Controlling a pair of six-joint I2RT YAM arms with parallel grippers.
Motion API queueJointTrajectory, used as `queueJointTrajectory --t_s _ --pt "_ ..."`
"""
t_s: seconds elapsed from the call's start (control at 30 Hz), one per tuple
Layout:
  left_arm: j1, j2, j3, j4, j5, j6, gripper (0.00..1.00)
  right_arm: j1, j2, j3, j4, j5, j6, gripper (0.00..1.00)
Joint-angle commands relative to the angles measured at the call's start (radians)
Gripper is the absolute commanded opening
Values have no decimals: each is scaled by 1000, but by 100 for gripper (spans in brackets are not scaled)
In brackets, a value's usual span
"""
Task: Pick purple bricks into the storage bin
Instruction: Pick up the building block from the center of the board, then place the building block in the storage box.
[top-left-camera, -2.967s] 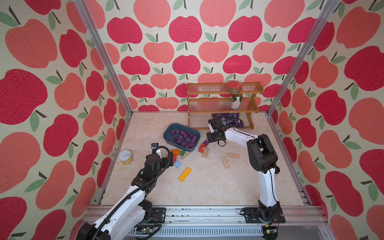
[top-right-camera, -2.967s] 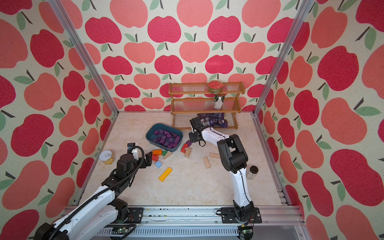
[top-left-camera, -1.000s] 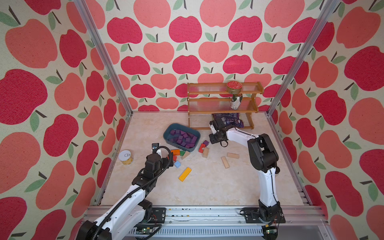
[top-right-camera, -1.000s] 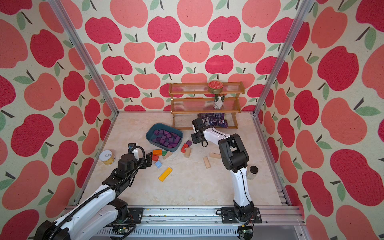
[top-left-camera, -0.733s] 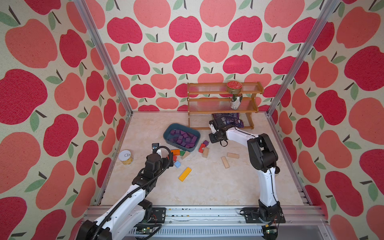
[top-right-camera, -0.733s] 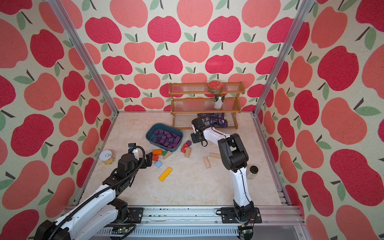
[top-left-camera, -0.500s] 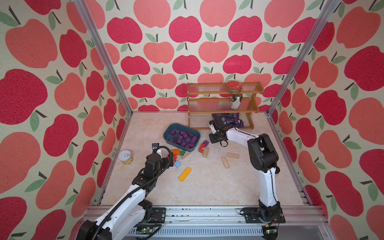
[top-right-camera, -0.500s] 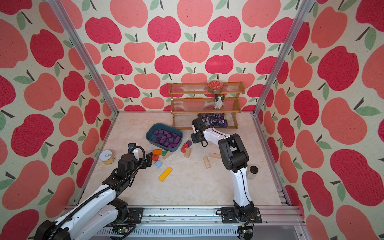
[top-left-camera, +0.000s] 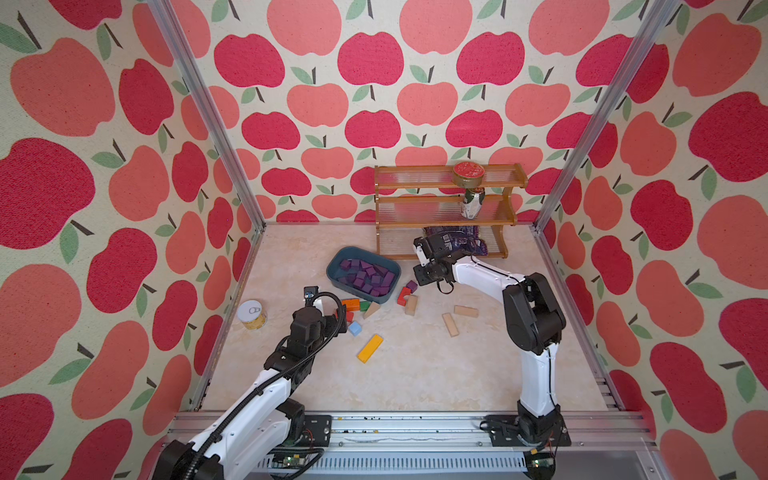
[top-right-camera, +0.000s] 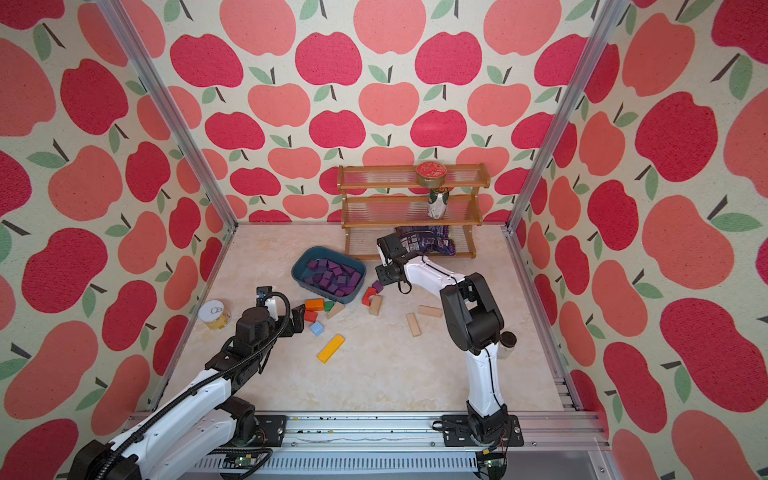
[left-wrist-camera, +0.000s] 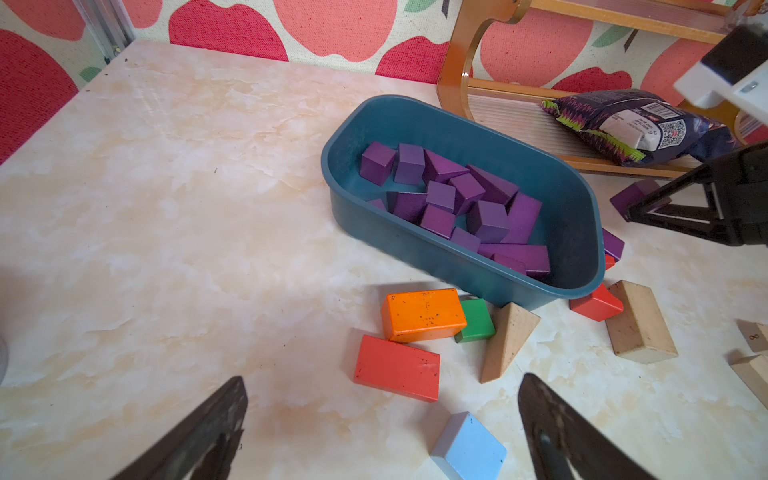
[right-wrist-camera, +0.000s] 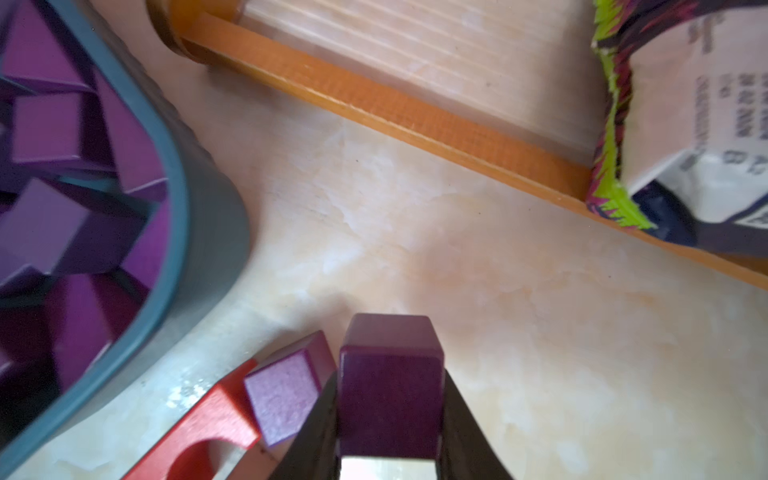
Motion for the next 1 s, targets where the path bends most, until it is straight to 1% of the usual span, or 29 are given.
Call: queueJointTrajectory --t_s 0.0,0.07,0.13,0.27,0.5,0.6,0.97 --pt "5 -4 2 -7 -21 6 99 33 -91 22 -27 37 27 25" --pt "6 -1 2 -6 -24 4 99 54 -116 31 -17 24 35 25" --pt "7 3 3 -7 -26 2 99 71 -126 49 -6 -14 48 25" --pt "7 8 7 -8 -31 -1 99 97 -83 115 26 -118 77 25" --pt "7 5 5 -10 -30 -1 99 122 89 287 -11 -160 72 25" --pt "7 4 5 -11 -28 0 99 125 137 336 -35 -167 68 25" --pt "7 1 7 -13 -25 0 99 124 191 355 -60 -174 55 25"
